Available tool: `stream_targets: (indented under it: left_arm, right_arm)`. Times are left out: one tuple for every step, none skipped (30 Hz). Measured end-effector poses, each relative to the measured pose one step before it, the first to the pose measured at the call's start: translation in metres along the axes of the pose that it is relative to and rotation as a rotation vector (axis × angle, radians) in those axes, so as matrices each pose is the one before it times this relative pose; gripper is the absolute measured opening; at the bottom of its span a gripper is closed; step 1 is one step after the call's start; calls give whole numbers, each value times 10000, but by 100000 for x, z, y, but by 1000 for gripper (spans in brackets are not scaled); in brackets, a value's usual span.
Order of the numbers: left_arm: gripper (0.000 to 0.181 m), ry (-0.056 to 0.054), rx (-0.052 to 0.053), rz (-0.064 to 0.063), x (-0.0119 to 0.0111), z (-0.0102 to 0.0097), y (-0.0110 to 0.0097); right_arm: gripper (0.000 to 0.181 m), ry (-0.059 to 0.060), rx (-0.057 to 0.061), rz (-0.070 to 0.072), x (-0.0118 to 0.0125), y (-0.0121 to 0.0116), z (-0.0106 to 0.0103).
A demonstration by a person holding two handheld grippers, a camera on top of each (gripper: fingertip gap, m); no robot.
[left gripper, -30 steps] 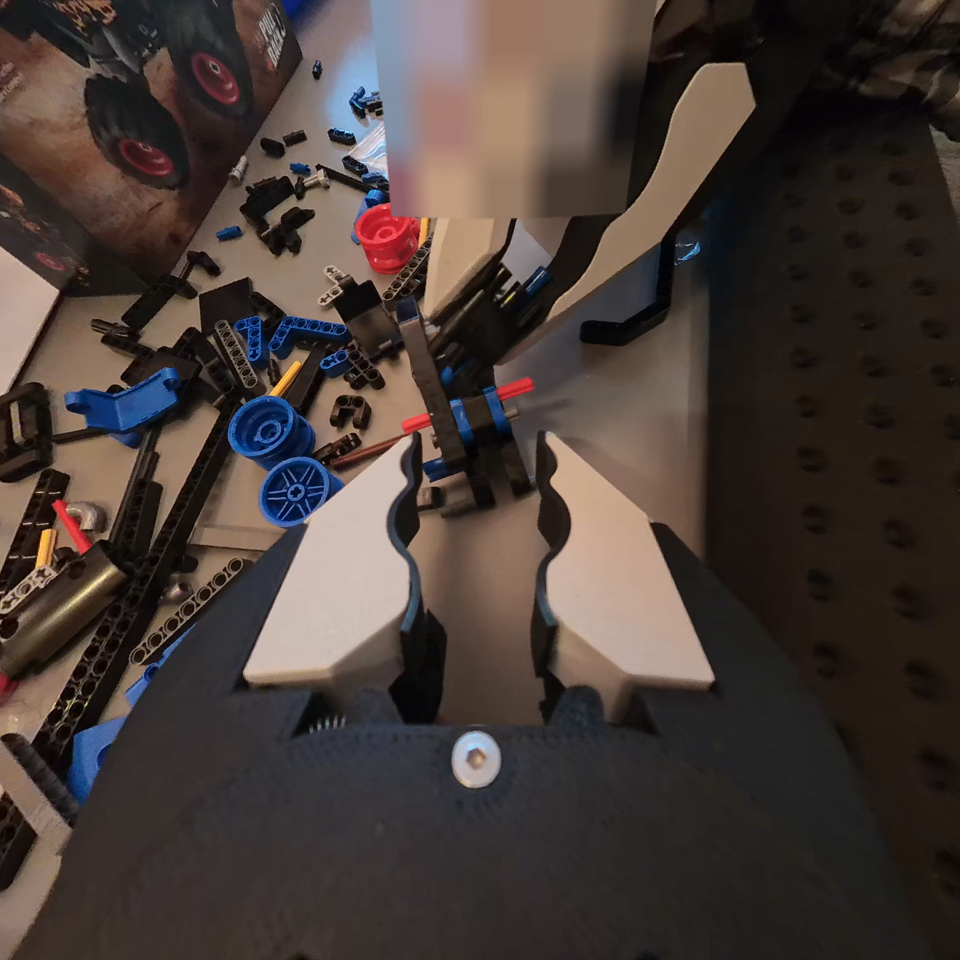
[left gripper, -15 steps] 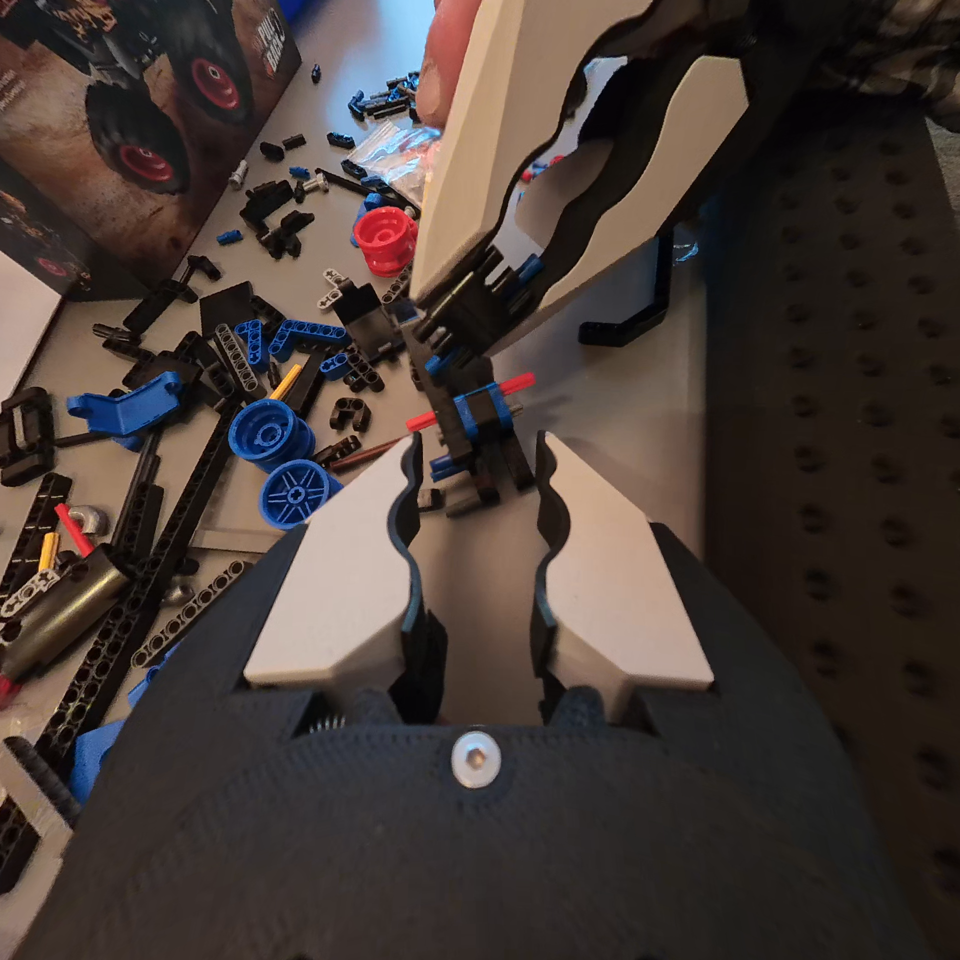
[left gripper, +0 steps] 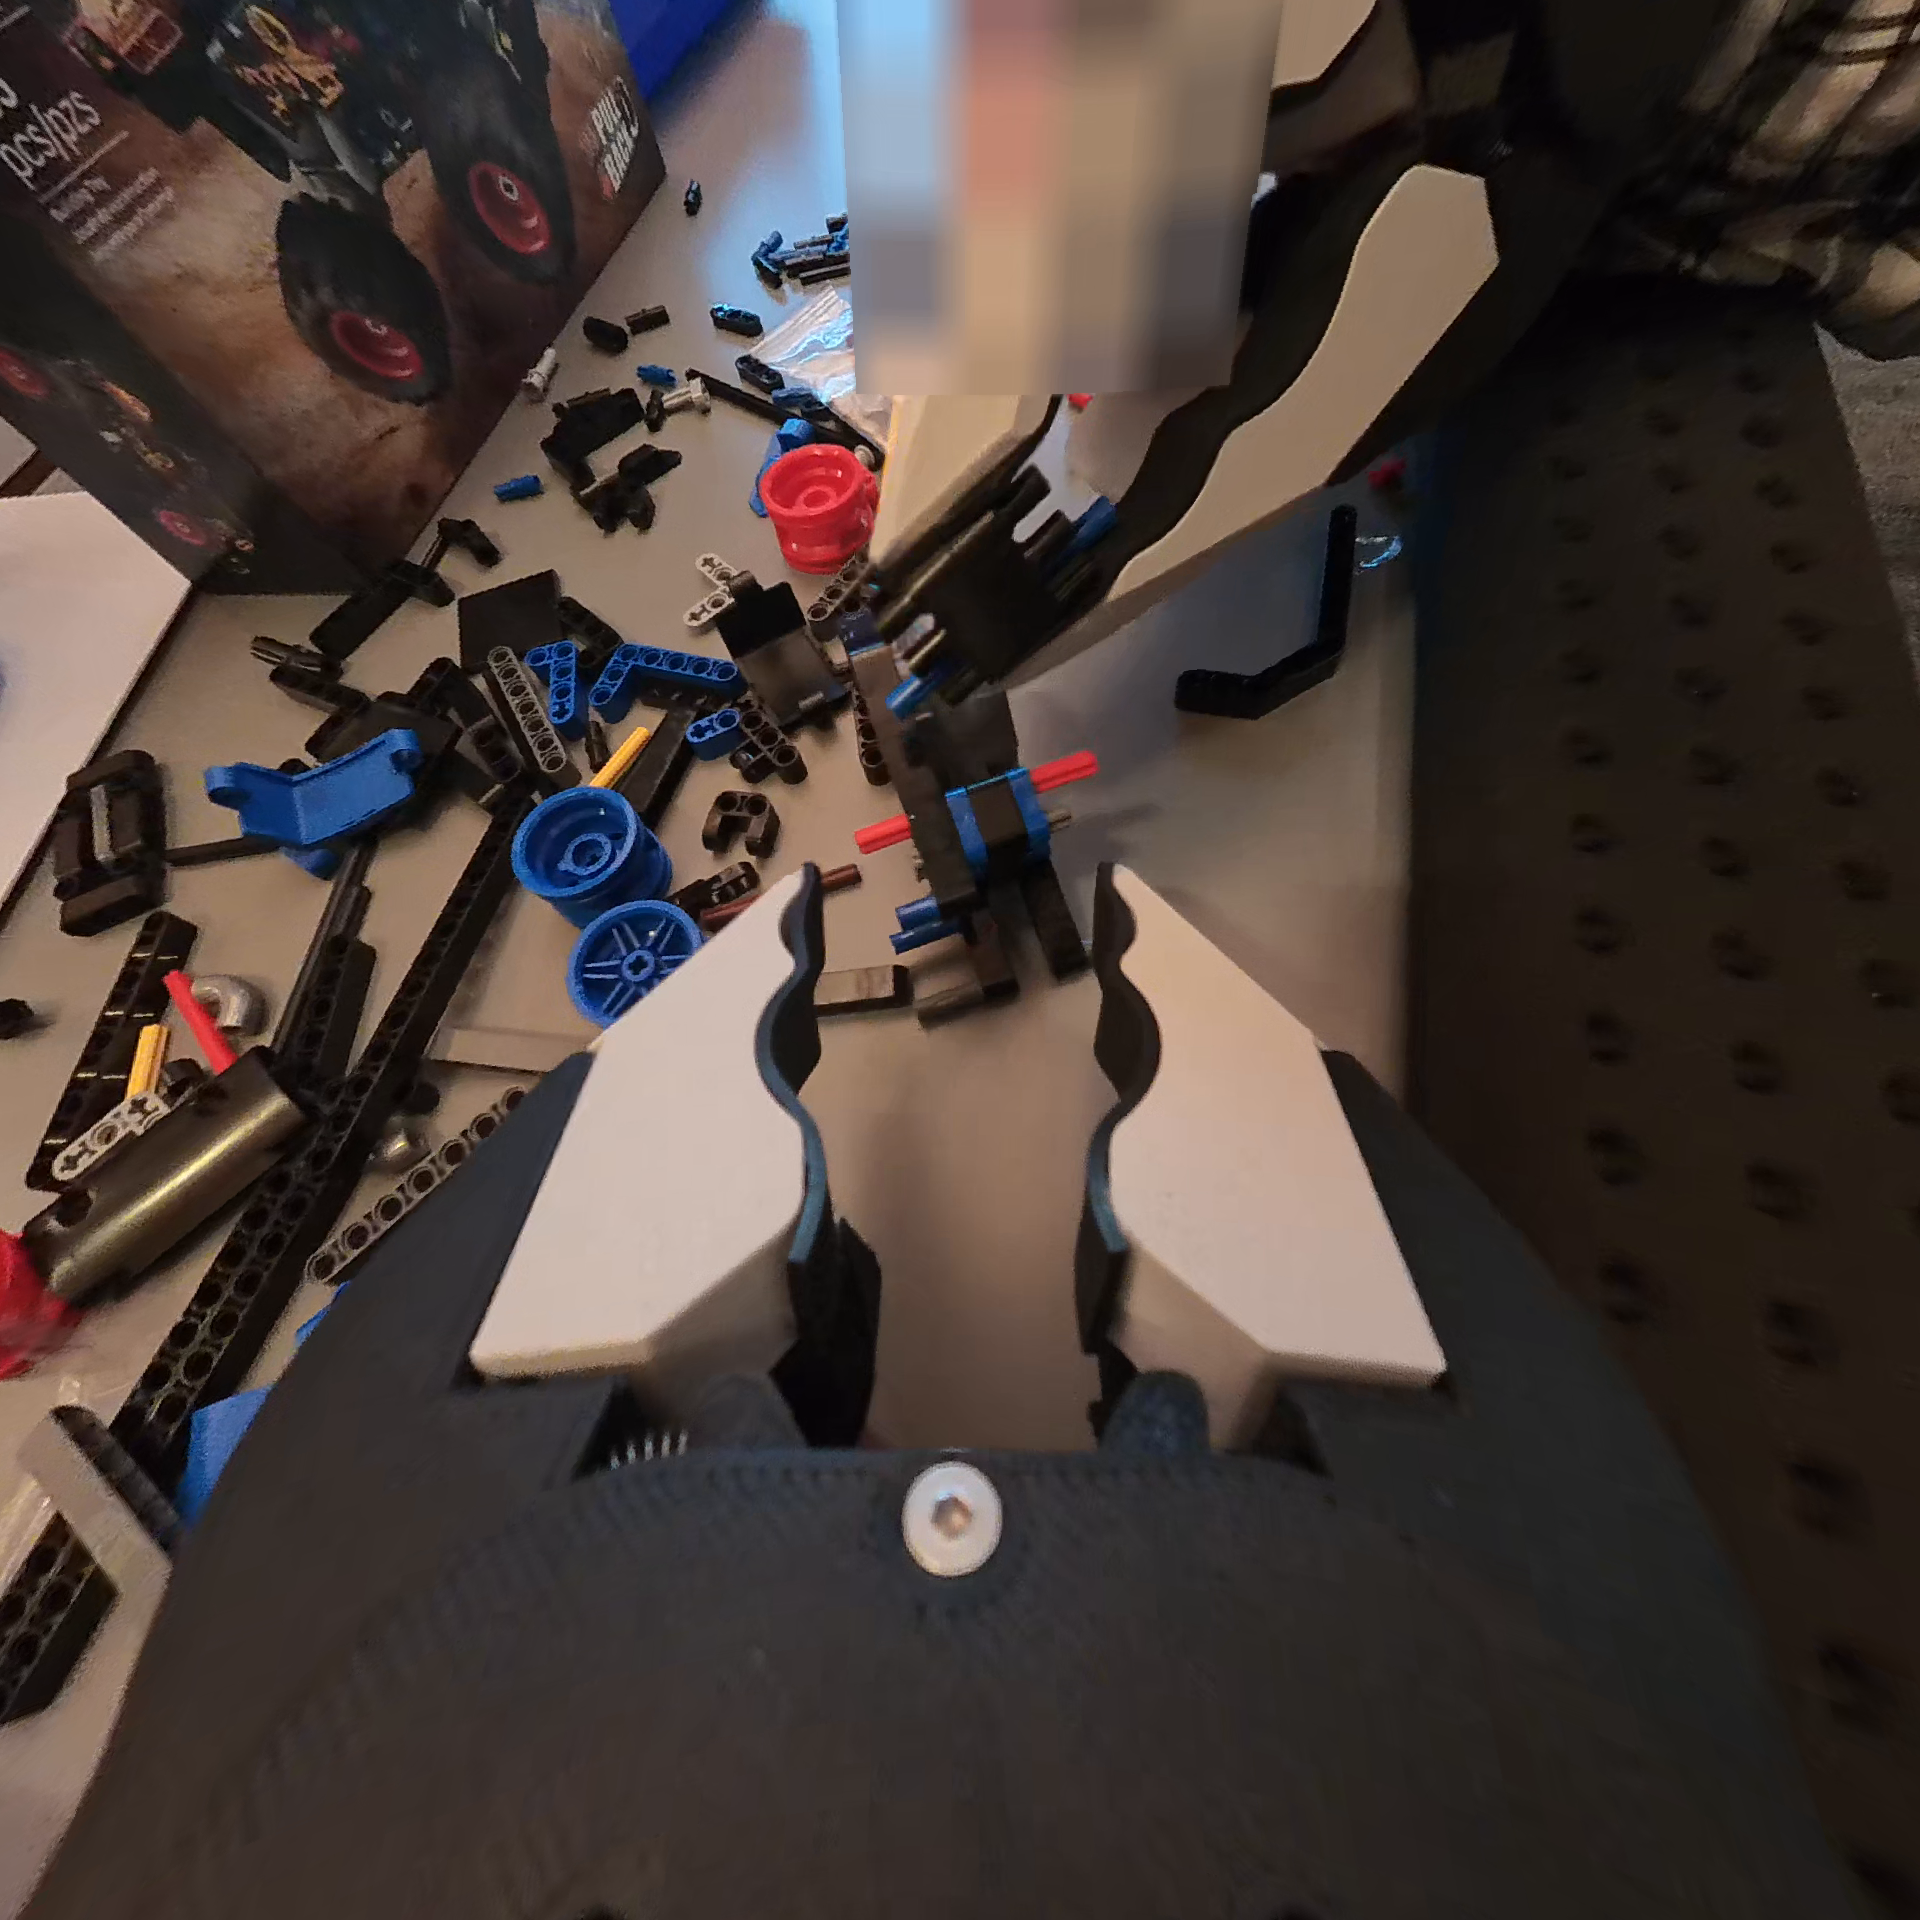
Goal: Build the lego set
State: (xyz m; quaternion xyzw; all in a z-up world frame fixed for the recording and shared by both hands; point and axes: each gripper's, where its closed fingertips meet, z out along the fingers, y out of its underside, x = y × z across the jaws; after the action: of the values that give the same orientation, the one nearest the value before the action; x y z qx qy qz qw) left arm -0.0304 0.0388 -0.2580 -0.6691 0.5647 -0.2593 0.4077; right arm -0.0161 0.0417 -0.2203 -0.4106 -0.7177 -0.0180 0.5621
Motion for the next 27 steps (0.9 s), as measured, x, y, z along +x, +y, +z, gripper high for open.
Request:
stream_targets:
  left_arm:
    - [50, -27, 95, -26, -78, -122, -161]
    - [50, -41, 129, -20, -96, -154, -237]
    - [50, -61, 145, -25, -131, -182, -272]
    - [49, -76, 157, -39, -179, -181, -284]
    - [49, -140, 207, -75, -325, -204, -374]
    - [48, -264, 265, -152, -587, -269, -491]
    - [49, -107, 324, -183, -390, -316, -561]
    - [49, 86, 407, -206, -72, -334, -675]
    - [49, 89, 397, -216, -18, -266, -681]
    - [49, 86, 317, -155, 61, -150, -585]
    - [48, 114, 241, -72, 201, -54, -469]
    - [48, 114, 177, -15, 253, 27, -359]
    - [47, 89, 135, 4, 249, 78, -292]
    - [47, 92, 100, 2, 235, 97, -232]
    - [47, 91, 86, -34, 200, 111, -197]
    - [47, 73, 82, -49, 167, 117, -182]
    - [47, 58, 62, -30, 156, 120, -146]
    - [46, 62, 84, -26, 173, 110, -181]
    - [45, 61, 97, -47, 150, 97, -205]
    - [44, 71, 90, -72, 165, 111, -177]
    - [43, 90, 93, -93, 164, 115, -173]
    - [42, 72, 49, -70, 144, 135, -99]
    - [42, 52, 8, -16, 126, 137, -34]
    - [41, 59, -3, -5, 156, 125, -6]
    - [39, 52, 22, 2, 139, 92, -43]
    - [36, 48, 58, -16, 121, 38, -100]
    - [35, 58, 70, -35, 108, 2, -120]
  right_arm:
    - [22, 72, 34, 45, 177, -44, -66]
    - [22, 74, 58, 60, 181, -93, -61]
    - [22, 91, 43, 39, 212, -70, -67]
    - [21, 78, 26, 23, 161, -60, -50]
    - [22, 43, 45, 45, 112, -79, -42]
    - [22, 46, 63, 50, 106, -106, -42]
    - [22, 82, 43, 4, 149, -113, -45]
    - [22, 85, 21, -16, 137, -93, -31]
    - [22, 57, 27, 5, 95, -82, -24]
    - [22, 45, 33, 11, 75, -91, -20]
    - [21, 59, 44, 12, 97, -112, -28]
    - [22, 66, 58, 26, 123, -140, -35]
    - [22, 67, 57, 19, 112, -129, -30]
    - [22, 65, 41, -3, 96, -106, -29]
    - [22, 51, 48, 7, 82, -109, -29]
    - [22, 40, 87, 46, 79, -177, -45]
    - [22, 54, 116, 64, 103, -237, -58]
    - [22, 66, 98, 42, 118, -209, -56]
    - [22, 52, 73, 15, 79, -159, -31]
    - [22, 19, 60, 18, 17, -130, -21]
    - [22, 11, 60, 23, 13, -116, -12]
    - [22, 13, 67, 17, 1, -135, -14]
    - [22, 18, 70, 22, 22, -145, -24]
    - [22, 19, 57, 26, 23, -113, -13]
    - [22, 24, 29, 9, 38, -68, -17]
    - [22, 40, 7, -5, 65, -12, -19]
    - [22, 45, 33, 24, 109, -37, -44]
